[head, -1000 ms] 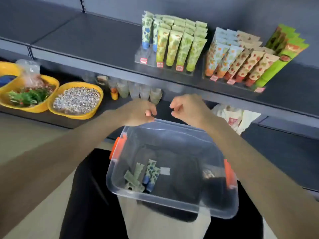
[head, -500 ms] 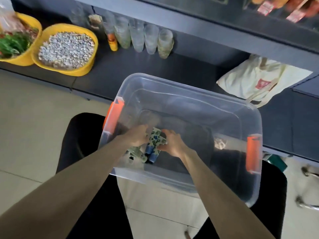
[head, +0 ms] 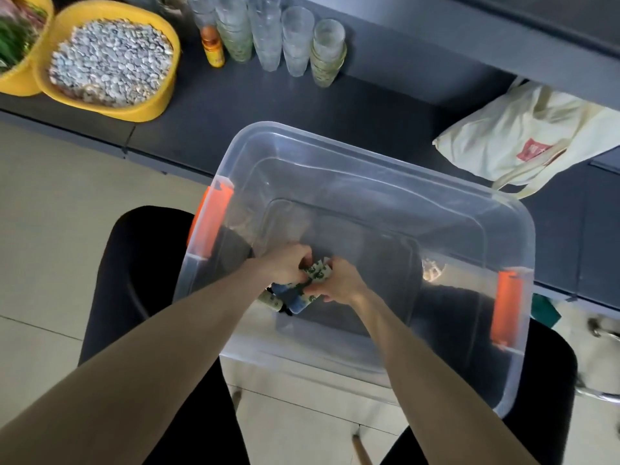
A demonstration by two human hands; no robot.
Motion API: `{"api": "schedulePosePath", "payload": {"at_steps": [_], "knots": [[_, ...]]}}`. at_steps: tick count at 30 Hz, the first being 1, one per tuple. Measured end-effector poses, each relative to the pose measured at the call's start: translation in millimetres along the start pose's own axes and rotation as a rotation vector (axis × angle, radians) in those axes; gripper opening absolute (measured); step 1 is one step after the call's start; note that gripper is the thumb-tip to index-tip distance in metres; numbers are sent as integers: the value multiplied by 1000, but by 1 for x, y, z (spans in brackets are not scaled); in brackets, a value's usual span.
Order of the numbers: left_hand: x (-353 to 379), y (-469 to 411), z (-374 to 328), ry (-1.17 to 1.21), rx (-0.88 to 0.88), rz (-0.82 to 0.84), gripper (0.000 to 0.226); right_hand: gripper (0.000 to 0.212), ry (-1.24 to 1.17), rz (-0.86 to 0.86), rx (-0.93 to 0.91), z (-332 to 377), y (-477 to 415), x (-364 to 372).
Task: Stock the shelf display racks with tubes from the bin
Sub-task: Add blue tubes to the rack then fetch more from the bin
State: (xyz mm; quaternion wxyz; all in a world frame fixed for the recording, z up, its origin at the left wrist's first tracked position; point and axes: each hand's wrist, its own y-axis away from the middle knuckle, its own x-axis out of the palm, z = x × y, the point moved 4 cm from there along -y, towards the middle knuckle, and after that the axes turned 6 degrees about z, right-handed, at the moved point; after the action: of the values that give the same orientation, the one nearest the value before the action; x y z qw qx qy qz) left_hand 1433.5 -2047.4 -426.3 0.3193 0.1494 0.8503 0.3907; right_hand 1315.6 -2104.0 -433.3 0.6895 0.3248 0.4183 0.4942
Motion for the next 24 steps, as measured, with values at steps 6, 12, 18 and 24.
{"api": "schedulePosePath", "payload": {"at_steps": [6,12,18,24], "knots": [[-29,18,-11,182,41,-207,27,35,-29,-127,-52,6,23,-35],[-104,76,-40,290,229,-425,19,16,182,-370,-409,69,90,-97],[-196,160,-75,293,417,-677,6,15,294,-570,-656,162,177,-151],[-282,234,-97,213,533,-894,6,13,292,-683,-867,256,256,-188]]}}
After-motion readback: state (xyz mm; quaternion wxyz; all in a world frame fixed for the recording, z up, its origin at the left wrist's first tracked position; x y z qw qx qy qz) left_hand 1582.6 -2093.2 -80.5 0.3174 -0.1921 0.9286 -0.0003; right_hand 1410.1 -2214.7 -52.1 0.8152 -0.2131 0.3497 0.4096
